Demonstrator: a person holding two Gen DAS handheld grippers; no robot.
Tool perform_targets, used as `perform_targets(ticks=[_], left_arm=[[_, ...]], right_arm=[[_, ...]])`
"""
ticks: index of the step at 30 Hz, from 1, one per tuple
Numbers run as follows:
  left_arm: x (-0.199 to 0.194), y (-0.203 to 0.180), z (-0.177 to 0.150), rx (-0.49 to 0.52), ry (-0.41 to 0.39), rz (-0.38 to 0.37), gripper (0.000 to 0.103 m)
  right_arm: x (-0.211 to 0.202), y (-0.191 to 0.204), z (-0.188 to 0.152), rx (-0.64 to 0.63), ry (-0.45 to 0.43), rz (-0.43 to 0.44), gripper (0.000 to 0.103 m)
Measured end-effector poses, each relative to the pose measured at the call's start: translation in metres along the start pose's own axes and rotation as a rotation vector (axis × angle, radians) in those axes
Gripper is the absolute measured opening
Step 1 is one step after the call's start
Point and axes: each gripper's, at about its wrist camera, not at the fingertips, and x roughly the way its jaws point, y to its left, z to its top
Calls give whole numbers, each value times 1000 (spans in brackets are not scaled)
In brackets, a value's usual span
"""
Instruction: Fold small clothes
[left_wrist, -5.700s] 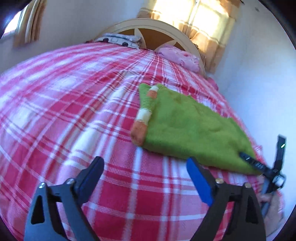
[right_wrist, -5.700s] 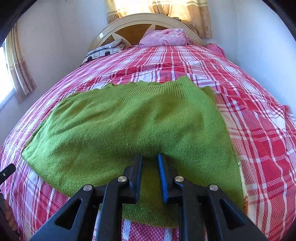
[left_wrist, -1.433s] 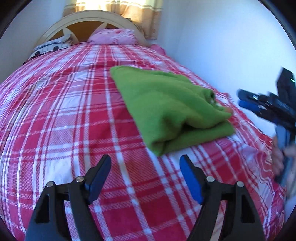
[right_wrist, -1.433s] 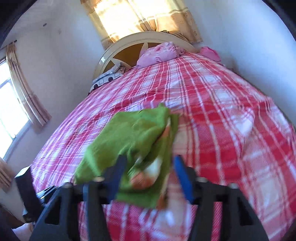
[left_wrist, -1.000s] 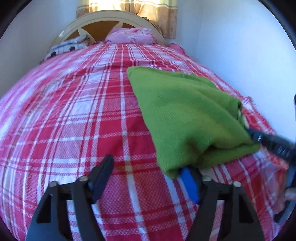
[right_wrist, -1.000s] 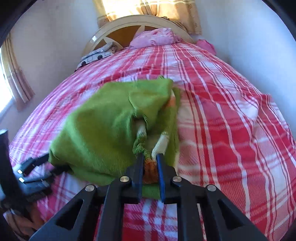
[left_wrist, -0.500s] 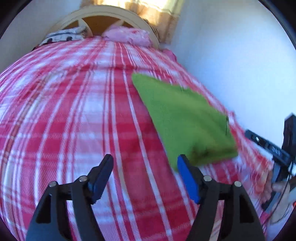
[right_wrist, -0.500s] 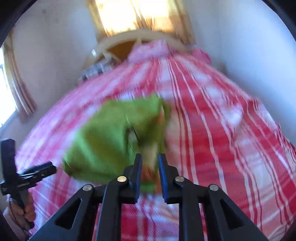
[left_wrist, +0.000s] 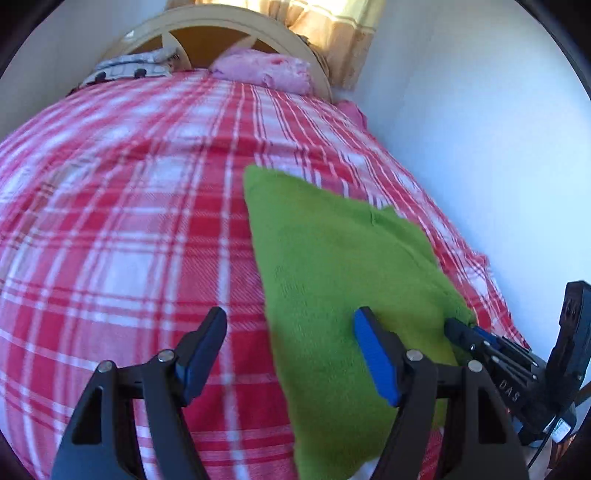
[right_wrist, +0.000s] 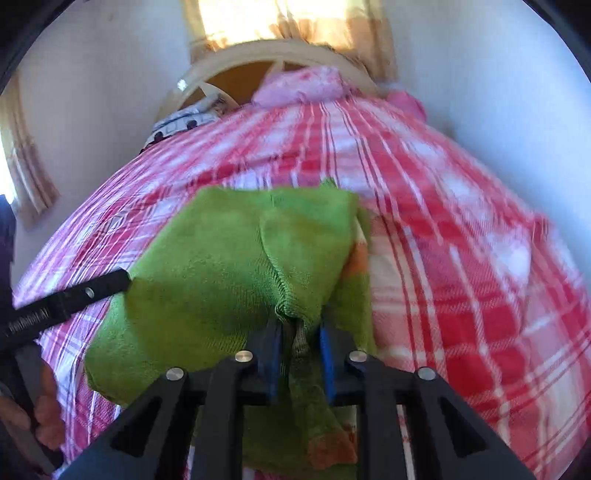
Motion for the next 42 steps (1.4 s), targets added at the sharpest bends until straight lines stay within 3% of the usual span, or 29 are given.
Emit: perform_targets(ticks=[5,7,9,11,13,16,18,22,25,28,30,33,34,36,42], left_arm=[[11,-1,-21,7,1,30,87],[13,5,-21,-7,18,42,102],[15,13,-17,-26,56,13,103],[9,18,-10,-17,70,-1,103],[-3,23,-1,-22,42,-13,103],[-12,26,19,-51,-3,-36,103],[-6,26,34,-76,3,-62,103],[34,24,48,-139,94,-126,102],[67,22,37,-207,185,-156,101],[66,-4,25,-53,125,-28,101],[67,-15,22,11,104,25,99],[68,-13,22,-6,107,8,96],[68,-16,21,5,99,4,90],[67,-19,20,29,87,-14,80],[67,-21,24,28,75,3,71]], right_arm=[[2,-21,-15,61,15,25,16],[0,-23,-17,74,18,40,16],[-3,-23,-18,68,29,55,17],[-10,-22,-16,54,40,66,27],[-22,-20,-14,45,35,74,50],[-46,-28,-3,79,-81,91,77],[-49,-35,11,120,-118,118,79],[-9,-48,42,180,-48,173,80],[31,-56,50,221,17,174,80],[69,-50,34,170,113,228,80],[68,-48,31,154,81,223,79],[71,-49,30,153,81,223,74],[70,-48,30,153,80,233,64],[69,-47,30,147,75,240,55],[65,-43,30,123,52,219,46]])
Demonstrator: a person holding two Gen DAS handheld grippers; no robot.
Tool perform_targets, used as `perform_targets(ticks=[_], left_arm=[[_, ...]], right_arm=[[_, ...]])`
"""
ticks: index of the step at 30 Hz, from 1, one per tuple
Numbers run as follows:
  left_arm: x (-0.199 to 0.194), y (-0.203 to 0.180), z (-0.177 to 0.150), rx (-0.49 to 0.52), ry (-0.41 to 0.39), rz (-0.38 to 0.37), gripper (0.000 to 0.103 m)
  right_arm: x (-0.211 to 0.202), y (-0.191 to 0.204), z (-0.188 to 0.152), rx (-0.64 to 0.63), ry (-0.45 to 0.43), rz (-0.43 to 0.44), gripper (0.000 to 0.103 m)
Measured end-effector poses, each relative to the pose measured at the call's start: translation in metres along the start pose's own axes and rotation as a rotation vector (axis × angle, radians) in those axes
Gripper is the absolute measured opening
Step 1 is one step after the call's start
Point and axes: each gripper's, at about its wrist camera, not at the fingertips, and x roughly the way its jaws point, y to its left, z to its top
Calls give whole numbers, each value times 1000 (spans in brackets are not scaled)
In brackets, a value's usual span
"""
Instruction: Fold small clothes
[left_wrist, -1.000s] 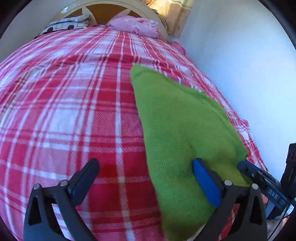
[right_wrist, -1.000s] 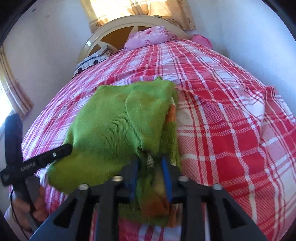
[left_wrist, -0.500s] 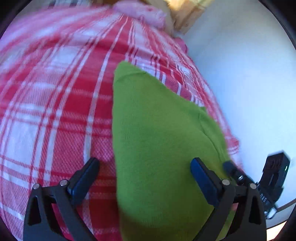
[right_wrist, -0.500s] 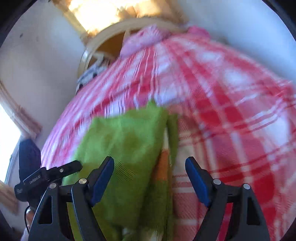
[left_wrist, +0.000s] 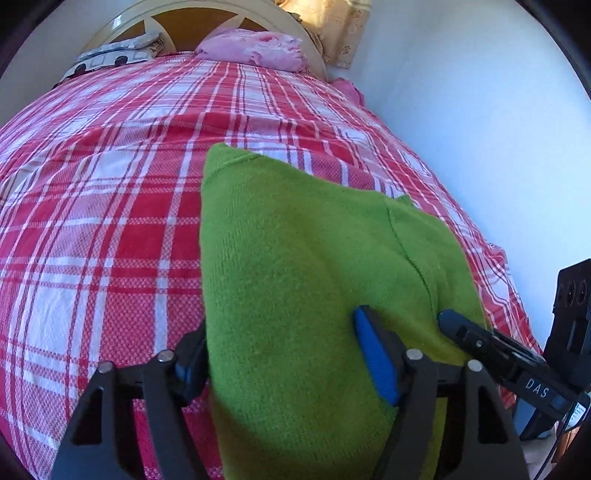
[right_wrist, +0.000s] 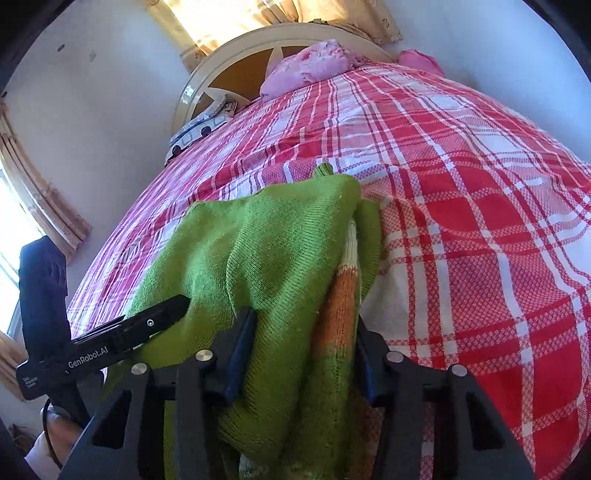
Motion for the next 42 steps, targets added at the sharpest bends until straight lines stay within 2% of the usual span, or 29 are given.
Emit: perform_targets(ticks=[2,4,7,10,13,21,29,36,42], left_arm=[[-2,-4,0,16,-7,14,66],[-5,-8,0,32,-13,36,56],[-13,-13,1,55,-26,81,42],[-25,-17,1,87,-44,107,38],[-40,-18,0,94,-56,115,37],[-89,-24,-12,163,-126,176,32],[-126,1,-28,120,-123,167,31],[-156,28,-51,93,-146,209,29],[-171,62,-69,43,-139,244,29]], right_arm=[[-2,6,-1,-28,-14,-24,40],[-4,17,-2,-73,-31,-61,31],[-7,32,-3,-120,-47,-126,26],[-18,42,-4,-115,-78,-147,24],[-35,55,-9,-119,-120,-160,24],[-79,84,-22,-106,-186,-111,24],[-112,122,-46,-88,-221,-28,24],[-120,158,-70,-106,-228,23,24],[-106,186,-86,-116,-191,68,24]])
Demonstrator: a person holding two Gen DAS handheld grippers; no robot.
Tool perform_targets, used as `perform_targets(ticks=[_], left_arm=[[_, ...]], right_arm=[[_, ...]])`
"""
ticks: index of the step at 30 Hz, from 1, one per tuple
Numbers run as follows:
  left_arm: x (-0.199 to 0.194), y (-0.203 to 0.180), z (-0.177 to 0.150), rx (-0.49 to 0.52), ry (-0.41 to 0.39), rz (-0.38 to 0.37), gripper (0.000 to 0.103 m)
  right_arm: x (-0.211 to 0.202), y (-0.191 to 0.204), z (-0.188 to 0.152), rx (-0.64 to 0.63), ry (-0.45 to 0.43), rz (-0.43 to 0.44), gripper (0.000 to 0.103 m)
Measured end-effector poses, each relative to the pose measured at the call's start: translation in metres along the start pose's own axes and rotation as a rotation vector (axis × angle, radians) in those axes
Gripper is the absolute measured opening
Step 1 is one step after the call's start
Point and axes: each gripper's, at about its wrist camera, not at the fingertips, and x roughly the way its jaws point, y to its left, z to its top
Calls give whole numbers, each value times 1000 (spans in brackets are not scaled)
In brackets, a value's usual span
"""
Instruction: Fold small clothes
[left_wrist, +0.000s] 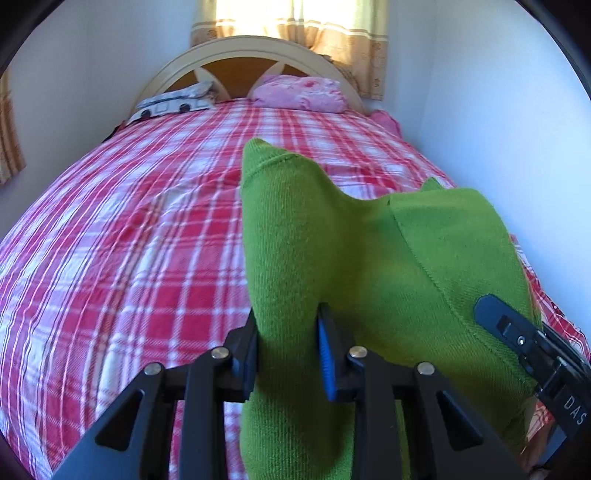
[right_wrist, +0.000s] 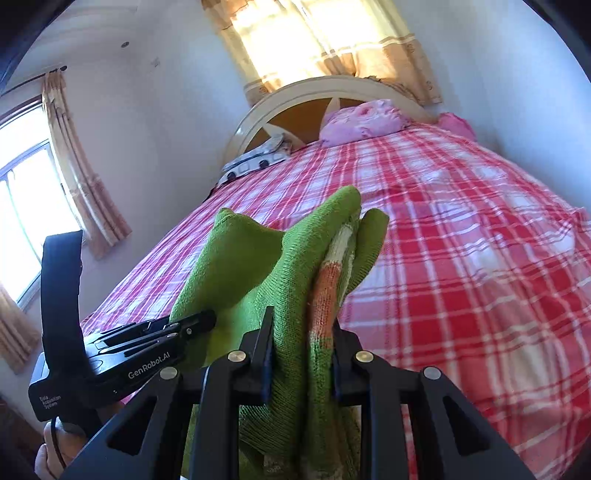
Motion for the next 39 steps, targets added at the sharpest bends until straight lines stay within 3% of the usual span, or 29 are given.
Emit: perform_targets(ticks=[18,31,34,37,39], left_arm=[[-26,122,-27,-181,-19,152,28],[-24,210,-3,-254,-99,336,28],[-4,224,0,-232,-112,394,28],[28,238,-5,-236,-49,422,19],[44,247,-10,-240,-9,440,18]], right_arm=[[62,107,-21,-128,100,161,24],[140,186,-2,-219,76,316,24],[179,189,-4,-205,91,313,24],[222,190,-12,-217,160,252,24],[247,185,-22,-220,220,199,24]])
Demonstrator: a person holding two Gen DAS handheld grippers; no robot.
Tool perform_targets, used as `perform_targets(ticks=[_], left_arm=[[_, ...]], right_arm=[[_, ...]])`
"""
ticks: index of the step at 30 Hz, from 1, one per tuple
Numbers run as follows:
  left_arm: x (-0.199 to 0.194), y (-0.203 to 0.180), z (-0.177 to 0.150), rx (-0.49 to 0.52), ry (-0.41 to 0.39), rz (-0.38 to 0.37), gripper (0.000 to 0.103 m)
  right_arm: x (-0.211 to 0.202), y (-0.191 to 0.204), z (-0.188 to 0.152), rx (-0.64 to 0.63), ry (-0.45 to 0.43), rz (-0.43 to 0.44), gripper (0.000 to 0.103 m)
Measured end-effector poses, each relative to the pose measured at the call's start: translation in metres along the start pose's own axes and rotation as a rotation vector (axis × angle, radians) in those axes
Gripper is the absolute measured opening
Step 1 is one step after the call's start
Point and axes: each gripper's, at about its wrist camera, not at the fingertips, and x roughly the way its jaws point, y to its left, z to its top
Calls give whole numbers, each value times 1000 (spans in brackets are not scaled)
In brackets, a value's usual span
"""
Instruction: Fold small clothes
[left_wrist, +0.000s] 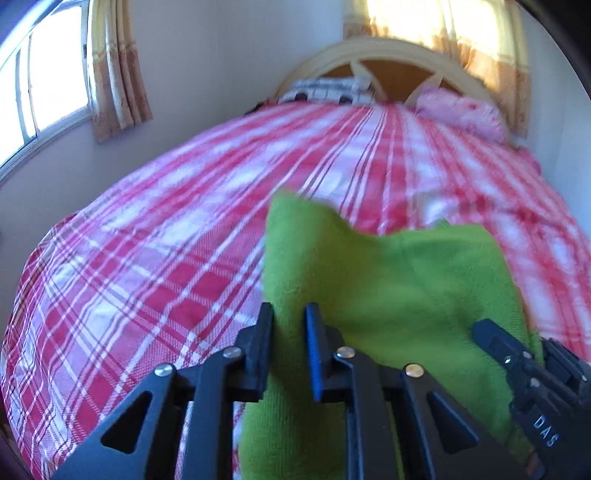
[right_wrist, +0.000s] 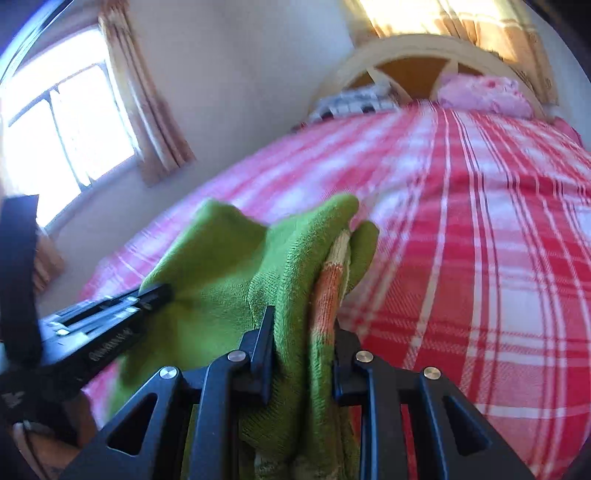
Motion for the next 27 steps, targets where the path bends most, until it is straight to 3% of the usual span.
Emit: perform_targets(ticks=[3,7,8,9,10,12,16,20,25,26,27], left_arm=[[6,7,-3,-34,11,-28,25],[1,12,-2,-69,37,-73,31],[-3,17,-3,-86,45,-103,35],[-8,24,-7,-106,49,-133,45],[-12,30,-10,-123,46,-155,57],[-25,47,-23,-161,28,-192,66],[-39,67,-50,-230,30,-241,66],[-48,57,-61,-206,36,-196,66],[-55,41,-60,-123,28,-92,66],[-55,40,-61,-118,32,-79,66],[-54,40,-63,-119,40,-74,66]], right_arm=[[7,-19,0,85,38,48,24],[9,-21,-2,90,52,39,31],[9,-24,-1,105,57,48,34],[6,-29,0,131,62,69,39],[1,-34,-1,161,56,81,42],[-23,-45,-5,225,-2,99,43],[-70,-42,-23,182,-75,56,43],[-86,-21,-33,106,-72,38,43],[-76,9,-45,-22,-19,-14,42],[-70,14,-50,-54,5,-55,38],[-65,15,-55,-75,33,-89,23]])
